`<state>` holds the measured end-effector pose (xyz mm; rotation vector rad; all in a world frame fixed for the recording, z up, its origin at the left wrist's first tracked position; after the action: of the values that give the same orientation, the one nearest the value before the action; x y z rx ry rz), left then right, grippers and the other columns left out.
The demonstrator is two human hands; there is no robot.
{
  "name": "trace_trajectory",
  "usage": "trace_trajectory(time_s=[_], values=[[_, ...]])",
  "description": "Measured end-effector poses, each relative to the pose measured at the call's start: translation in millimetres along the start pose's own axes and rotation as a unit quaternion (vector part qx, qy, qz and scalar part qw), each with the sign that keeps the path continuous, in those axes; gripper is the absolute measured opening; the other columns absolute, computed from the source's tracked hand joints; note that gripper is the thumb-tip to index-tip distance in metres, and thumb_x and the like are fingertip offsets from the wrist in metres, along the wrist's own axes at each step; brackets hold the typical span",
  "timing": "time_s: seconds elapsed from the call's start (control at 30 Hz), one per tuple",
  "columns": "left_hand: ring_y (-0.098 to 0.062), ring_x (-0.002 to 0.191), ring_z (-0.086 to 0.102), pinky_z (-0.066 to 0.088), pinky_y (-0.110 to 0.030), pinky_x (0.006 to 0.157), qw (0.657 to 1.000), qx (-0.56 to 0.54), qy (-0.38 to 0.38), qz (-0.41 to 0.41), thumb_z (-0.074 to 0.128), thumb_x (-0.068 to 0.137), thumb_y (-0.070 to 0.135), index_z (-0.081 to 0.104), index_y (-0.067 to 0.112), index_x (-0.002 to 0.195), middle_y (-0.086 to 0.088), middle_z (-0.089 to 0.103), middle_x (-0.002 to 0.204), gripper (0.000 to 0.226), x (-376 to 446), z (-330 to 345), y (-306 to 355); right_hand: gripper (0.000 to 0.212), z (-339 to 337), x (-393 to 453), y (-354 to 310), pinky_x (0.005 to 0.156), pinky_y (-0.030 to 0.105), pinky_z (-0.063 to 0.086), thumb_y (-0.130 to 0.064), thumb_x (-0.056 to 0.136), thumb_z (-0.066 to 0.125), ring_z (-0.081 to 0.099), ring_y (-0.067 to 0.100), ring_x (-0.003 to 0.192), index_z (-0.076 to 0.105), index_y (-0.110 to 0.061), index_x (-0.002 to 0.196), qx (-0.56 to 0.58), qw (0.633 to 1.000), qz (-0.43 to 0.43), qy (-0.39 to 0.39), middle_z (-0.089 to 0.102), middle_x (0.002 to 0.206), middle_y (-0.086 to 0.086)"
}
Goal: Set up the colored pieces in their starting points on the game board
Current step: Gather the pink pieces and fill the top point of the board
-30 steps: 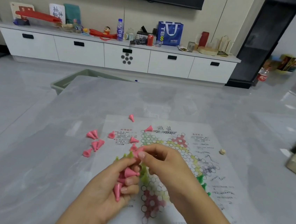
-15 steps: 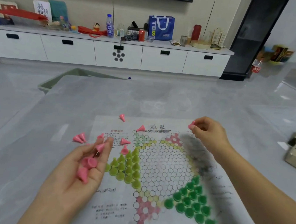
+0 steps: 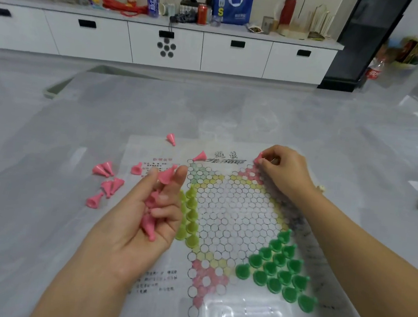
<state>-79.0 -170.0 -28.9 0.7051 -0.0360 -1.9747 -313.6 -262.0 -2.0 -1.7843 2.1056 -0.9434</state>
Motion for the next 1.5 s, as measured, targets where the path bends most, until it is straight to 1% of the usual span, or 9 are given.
trace_trajectory(time_s=[0.17, 0.27, 0.4, 0.67, 0.77, 0.87, 1.2, 1.37, 1.5], values=[[-0.001, 0.031, 0.033, 0.023, -0.008, 0.03, 0.999, 0.026, -0.001, -0.025, 0.063, 0.075, 0.025, 0.057, 0.009, 0.073, 0.003, 0.061, 0.059, 0.017, -1, -1, -6, 0.012, 1, -2, -1, 0.072, 0.021, 0.038, -0.019, 0.085, 0.06, 0.053, 0.011, 0.079, 0.067, -0.013, 0.092, -0.016, 1.0, -0.005, -0.005, 0.06, 0.09, -0.002], [-0.005, 0.031, 0.035, 0.027, -0.014, 0.026, 0.999, 0.021, -0.024, -0.034, 0.09, 0.032, 0.01, 0.062, 0.005, 0.061, 0.0, 0.055, 0.056, 0.041, -3, 8, -9, 0.013, 1, -1, -1, 0.07, 0.02, 0.037, -0.019, 0.085, 0.06, 0.052, 0.011, 0.079, 0.067, -0.012, 0.093, -0.02, 1.0, -0.007, -0.002, 0.062, 0.092, 0.0], [-0.002, 0.032, 0.031, 0.022, -0.01, 0.029, 0.998, 0.062, 0.016, -0.017, 0.065, 0.068, 0.026, 0.062, 0.007, 0.06, 0.003, 0.049, 0.056, 0.021, -3, 4, -8, 0.014, 0, -2, -2, 0.071, 0.022, 0.038, -0.02, 0.085, 0.06, 0.052, 0.012, 0.079, 0.067, -0.011, 0.093, -0.025, 1.0, -0.01, 0.002, 0.063, 0.096, 0.004], [-0.002, 0.032, 0.03, 0.023, -0.011, 0.028, 0.988, 0.153, 0.006, -0.01, 0.055, 0.078, 0.021, 0.059, 0.0, 0.081, -0.003, 0.066, 0.07, 0.021, -6, 6, -11, 0.017, -31, -18, -16, 0.074, 0.021, 0.041, -0.017, 0.091, 0.049, 0.054, 0.008, 0.079, 0.065, -0.016, 0.097, 0.104, 0.992, 0.051, 0.054, 0.066, 0.093, -0.002], [-0.002, 0.032, 0.031, 0.025, -0.012, 0.028, 0.982, 0.188, 0.001, 0.002, 0.055, 0.075, 0.021, 0.052, 0.008, 0.106, 0.0, 0.069, 0.068, 0.034, -4, 7, -13, 0.014, -25, -43, -73, 0.062, 0.012, 0.047, -0.021, 0.089, 0.053, 0.058, -0.003, 0.067, 0.066, -0.028, 0.089, 0.222, 0.972, -0.017, -0.071, 0.065, 0.076, -0.014], [-0.002, 0.033, 0.03, 0.023, -0.011, 0.03, 0.972, 0.234, 0.007, 0.03, 0.056, 0.073, 0.021, 0.057, 0.0, 0.095, -0.002, 0.072, 0.076, 0.031, -5, 8, -11, 0.011, -11, -68, -126, 0.061, 0.007, 0.045, -0.025, 0.084, 0.059, 0.058, -0.008, 0.066, 0.068, -0.027, 0.089, 0.221, 0.952, -0.099, -0.189, 0.067, 0.072, -0.021], [-0.002, 0.032, 0.031, 0.025, -0.011, 0.031, 0.966, 0.254, -0.014, 0.054, 0.057, 0.074, 0.023, 0.061, 0.009, 0.096, -0.004, 0.074, 0.093, 0.027, -5, 11, -7, 0.006, 5, -84, -148, 0.076, 0.025, 0.055, -0.016, 0.079, 0.067, 0.066, 0.014, 0.08, 0.068, -0.016, 0.086, 0.232, 0.931, -0.138, -0.246, 0.071, 0.084, 0.002], [-0.006, 0.033, 0.044, 0.035, -0.012, 0.031, 0.989, 0.142, 0.041, 0.025, 0.057, 0.066, 0.013, 0.058, -0.001, 0.097, -0.013, 0.068, 0.068, 0.034, 5, -6, -6, 0.007, -16, -45, -112, 0.062, 0.009, 0.049, -0.021, 0.081, 0.065, 0.062, 0.001, 0.068, 0.064, -0.019, 0.088, 0.137, 0.974, -0.114, -0.137, 0.066, 0.079, -0.009], [-0.019, 0.044, 0.06, 0.05, -0.02, 0.043, 0.999, 0.024, 0.047, -0.005, 0.043, 0.083, 0.005, 0.054, -0.008, 0.115, -0.022, 0.064, 0.089, 0.036, -2, -9, -5, 0.006, -32, -3, -62, 0.057, 0.009, 0.046, -0.02, 0.084, 0.064, 0.06, -0.002, 0.064, 0.064, -0.015, 0.087, -0.008, 0.995, -0.087, -0.055, 0.062, 0.07, -0.016]])
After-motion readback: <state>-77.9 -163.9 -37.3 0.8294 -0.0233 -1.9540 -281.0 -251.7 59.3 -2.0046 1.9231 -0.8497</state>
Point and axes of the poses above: each hand's wrist, its own x-axis towards the middle knuckle, its own z-axis out of the palm, y = z × x, the point moved 10 cm from there along x, towards the middle knuckle
